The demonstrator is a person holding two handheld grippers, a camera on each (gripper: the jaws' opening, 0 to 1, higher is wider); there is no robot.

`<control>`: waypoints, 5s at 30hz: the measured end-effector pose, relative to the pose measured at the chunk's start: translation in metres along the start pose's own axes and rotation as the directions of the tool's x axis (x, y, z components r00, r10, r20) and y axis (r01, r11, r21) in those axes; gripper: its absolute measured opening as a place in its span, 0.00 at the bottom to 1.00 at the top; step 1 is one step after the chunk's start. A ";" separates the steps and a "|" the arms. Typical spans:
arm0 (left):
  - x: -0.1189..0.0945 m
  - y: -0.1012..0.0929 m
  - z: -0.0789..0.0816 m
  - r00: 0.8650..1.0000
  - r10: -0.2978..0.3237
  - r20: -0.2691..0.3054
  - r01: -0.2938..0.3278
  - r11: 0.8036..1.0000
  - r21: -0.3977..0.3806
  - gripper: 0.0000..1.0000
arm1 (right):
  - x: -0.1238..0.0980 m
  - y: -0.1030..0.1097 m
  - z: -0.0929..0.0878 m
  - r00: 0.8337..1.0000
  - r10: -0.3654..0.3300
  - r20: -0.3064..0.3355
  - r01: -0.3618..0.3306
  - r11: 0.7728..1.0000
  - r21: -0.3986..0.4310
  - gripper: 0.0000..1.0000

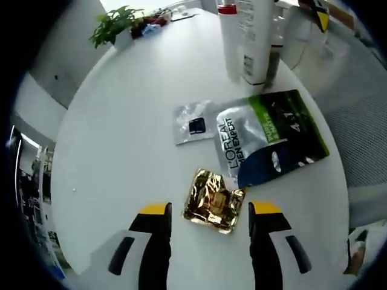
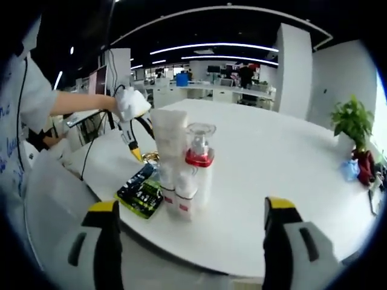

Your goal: Arrange the skincare products in the storage area until every visible bottle or jar stands upright without overlapping.

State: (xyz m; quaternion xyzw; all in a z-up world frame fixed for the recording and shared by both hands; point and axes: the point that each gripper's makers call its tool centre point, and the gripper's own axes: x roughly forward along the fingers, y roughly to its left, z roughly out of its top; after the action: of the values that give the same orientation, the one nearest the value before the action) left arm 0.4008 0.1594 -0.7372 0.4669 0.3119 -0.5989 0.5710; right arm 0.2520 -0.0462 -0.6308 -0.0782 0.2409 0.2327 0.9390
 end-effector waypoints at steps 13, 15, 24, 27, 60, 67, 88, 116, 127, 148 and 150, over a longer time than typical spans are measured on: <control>0.009 0.000 -0.001 0.997 -0.070 -0.028 0.072 0.995 0.067 0.45 | 0.001 -0.002 -0.004 1.000 -0.008 -0.026 0.009 1.000 0.014 0.99; 0.010 0.001 -0.001 0.997 -0.078 -0.030 0.080 0.995 0.067 0.44 | 0.001 -0.001 -0.004 1.000 -0.007 -0.024 0.008 1.000 0.008 0.99; 0.013 -0.005 -0.002 0.988 -0.151 -0.042 0.153 0.986 0.070 0.38 | 0.001 -0.002 -0.005 1.000 -0.004 -0.028 0.005 1.000 0.014 0.99; 0.013 -0.006 -0.002 0.984 -0.169 -0.048 0.172 0.983 0.059 0.37 | 0.001 -0.002 -0.005 1.000 -0.003 -0.026 0.004 1.000 0.020 0.99; 0.013 -0.011 -0.005 0.974 -0.188 -0.124 0.202 0.973 0.114 0.36 | 0.001 -0.001 -0.005 1.000 0.003 -0.024 -0.003 1.000 0.012 0.99; 0.011 -0.016 -0.008 0.976 -0.174 -0.133 0.184 0.981 0.067 0.36 | 0.001 0.000 -0.004 1.000 0.003 -0.022 -0.003 1.000 0.001 0.99; 0.001 -0.013 -0.009 0.988 -0.110 -0.108 0.102 0.992 -0.078 0.27 | 0.002 0.003 -0.003 1.000 0.020 -0.016 -0.021 1.000 -0.016 0.99; 0.011 -0.008 -0.011 0.985 -0.142 -0.101 0.134 0.988 -0.082 0.44 | 0.002 0.004 -0.003 0.999 0.037 -0.014 -0.037 0.999 -0.010 0.99; 0.011 -0.005 -0.010 0.985 -0.144 -0.093 0.133 0.985 -0.109 0.41 | 0.003 0.006 -0.005 0.999 0.046 -0.028 -0.046 0.999 -0.006 0.99; 0.008 -0.010 -0.011 0.986 -0.117 -0.116 0.099 0.984 -0.151 0.36 | 0.002 0.003 -0.006 0.999 0.025 -0.031 -0.025 1.000 -0.007 0.99; 0.007 -0.013 -0.013 0.986 -0.117 -0.118 0.098 0.983 -0.154 0.36 | 0.002 0.004 -0.005 0.999 0.033 -0.028 -0.033 0.999 -0.011 0.99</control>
State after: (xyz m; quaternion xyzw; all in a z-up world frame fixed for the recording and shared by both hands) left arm 0.3914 0.1702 -0.7500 0.4428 0.4158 -0.5733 0.5499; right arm 0.2492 -0.0429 -0.6365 -0.0829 0.2540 0.2483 0.9311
